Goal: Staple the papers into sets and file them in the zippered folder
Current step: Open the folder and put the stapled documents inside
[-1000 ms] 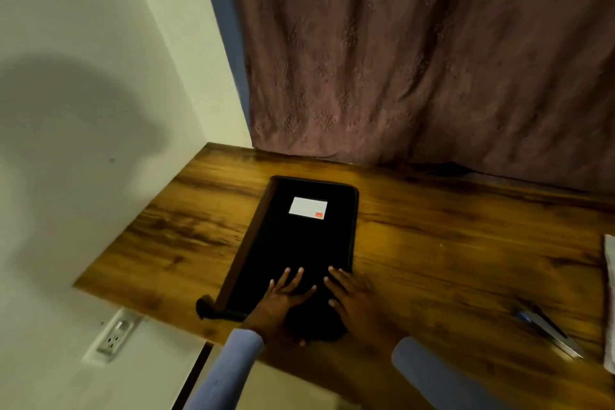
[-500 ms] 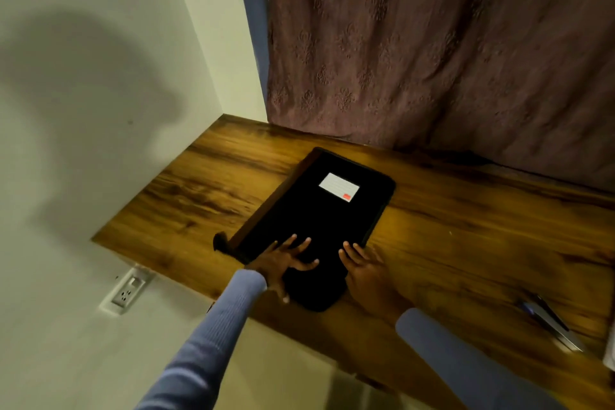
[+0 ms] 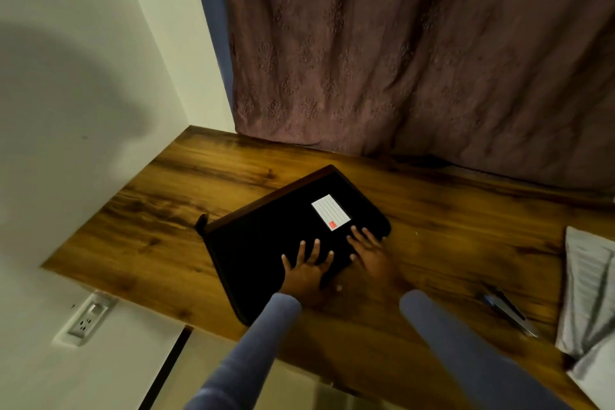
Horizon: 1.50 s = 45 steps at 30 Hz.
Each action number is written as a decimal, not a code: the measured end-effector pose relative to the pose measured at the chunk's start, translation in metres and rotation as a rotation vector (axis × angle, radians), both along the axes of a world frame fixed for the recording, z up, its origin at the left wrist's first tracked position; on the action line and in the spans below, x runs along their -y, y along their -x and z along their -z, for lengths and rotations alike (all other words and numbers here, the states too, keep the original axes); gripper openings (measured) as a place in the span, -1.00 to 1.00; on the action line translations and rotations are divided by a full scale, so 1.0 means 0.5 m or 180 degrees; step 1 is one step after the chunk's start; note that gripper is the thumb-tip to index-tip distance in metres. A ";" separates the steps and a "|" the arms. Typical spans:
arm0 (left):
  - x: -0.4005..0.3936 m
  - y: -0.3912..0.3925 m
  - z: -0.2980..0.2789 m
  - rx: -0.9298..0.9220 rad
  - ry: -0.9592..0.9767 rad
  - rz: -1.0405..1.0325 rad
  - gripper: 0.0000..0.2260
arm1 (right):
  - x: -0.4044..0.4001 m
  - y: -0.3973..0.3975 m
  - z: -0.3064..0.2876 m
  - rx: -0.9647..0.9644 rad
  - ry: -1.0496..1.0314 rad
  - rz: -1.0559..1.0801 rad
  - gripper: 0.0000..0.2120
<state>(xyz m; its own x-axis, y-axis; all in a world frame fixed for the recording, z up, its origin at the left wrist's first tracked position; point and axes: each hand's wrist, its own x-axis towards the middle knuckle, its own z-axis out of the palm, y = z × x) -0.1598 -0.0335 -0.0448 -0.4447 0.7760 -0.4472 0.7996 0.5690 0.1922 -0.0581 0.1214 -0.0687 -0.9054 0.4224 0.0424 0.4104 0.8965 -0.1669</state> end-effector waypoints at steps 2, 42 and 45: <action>-0.010 -0.006 0.009 -0.0122 0.0064 0.0025 -0.37 | -0.050 -0.013 0.001 0.0101 -0.0077 -0.0083 -0.19; -0.087 -0.070 0.012 -0.0478 -0.1127 0.1221 -0.46 | -0.249 0.089 0.003 -0.0808 0.2164 0.1107 -0.45; -0.079 -0.075 0.017 -0.0379 -0.1355 0.1189 -0.46 | -0.263 0.087 -0.001 -0.0698 0.2300 0.1325 -0.56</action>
<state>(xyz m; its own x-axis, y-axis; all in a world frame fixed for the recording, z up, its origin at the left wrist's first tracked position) -0.1225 0.0059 -0.0534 -0.1341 0.9907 -0.0249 0.9615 0.1361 0.2388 -0.1017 0.2529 -0.0680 -0.6737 0.7088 -0.2089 0.5737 0.3236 -0.7524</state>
